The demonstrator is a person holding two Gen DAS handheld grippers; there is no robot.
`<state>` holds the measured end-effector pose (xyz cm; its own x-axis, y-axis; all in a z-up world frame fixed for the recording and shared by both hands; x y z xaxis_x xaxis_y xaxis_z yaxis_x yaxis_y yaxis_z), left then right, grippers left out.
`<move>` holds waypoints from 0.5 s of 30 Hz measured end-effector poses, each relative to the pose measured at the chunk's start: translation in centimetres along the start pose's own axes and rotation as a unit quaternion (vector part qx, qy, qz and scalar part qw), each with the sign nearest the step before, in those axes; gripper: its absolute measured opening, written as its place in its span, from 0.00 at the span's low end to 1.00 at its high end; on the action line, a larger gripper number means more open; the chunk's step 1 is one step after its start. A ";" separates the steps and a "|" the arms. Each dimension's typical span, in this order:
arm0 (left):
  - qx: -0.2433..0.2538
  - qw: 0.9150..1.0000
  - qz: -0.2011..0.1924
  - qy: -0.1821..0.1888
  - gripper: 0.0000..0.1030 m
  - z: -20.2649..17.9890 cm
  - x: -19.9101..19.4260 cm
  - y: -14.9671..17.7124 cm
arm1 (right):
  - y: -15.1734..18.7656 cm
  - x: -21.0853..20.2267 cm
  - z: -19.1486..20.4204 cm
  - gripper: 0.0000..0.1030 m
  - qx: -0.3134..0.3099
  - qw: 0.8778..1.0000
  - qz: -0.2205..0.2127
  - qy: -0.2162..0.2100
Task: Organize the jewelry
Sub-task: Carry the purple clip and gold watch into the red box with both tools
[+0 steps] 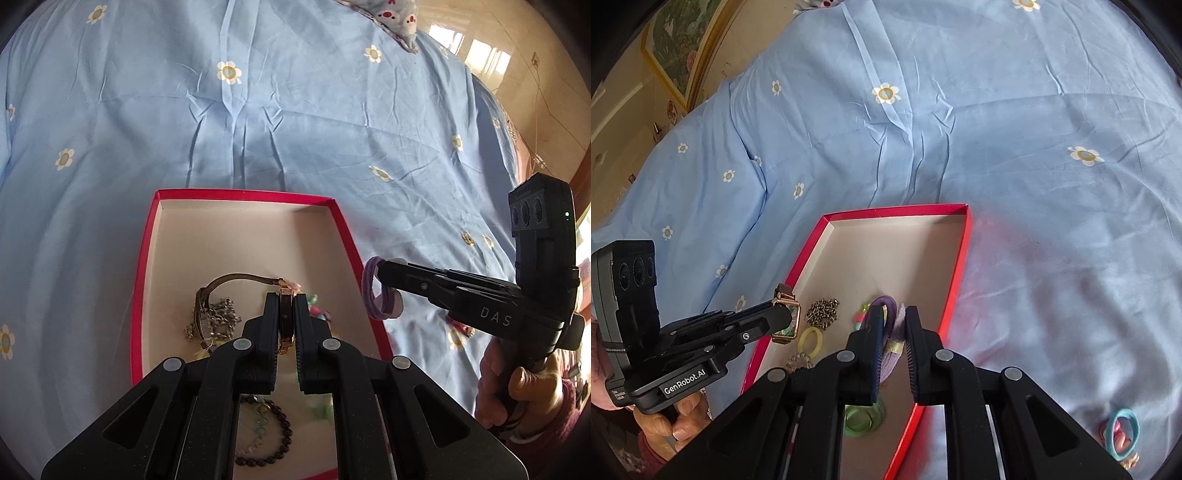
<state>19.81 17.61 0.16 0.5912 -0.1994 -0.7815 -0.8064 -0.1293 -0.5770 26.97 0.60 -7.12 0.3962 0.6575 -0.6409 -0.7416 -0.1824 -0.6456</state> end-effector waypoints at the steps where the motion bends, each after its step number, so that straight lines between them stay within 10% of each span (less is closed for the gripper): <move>1: 0.000 1.000 0.002 -0.003 0.06 0.3 0.3 -0.2 | -0.3 0.4 0.0 0.11 -0.002 1.000 0.001 0.001; 15: -0.002 0.998 0.039 -0.051 0.06 3.8 5.9 -3.7 | -3.6 6.9 0.1 0.11 -0.022 0.999 0.032 0.026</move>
<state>26.34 20.56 -3.25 0.5251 -0.1089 -0.8441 -0.8498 -0.1205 -0.5131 32.27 5.88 -9.16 0.3774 0.6056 -0.7006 -0.7420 -0.2549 -0.6201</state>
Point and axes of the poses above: each gripper's, at about its wrist camera, not at the fingertips, and x roughly the way its jaws point, z to its left, y to its underside, the point moved 2 cm from there along x, roughly the way its jaws point, and after that the axes turned 3 degrees about -x, right-handed, at the moved point
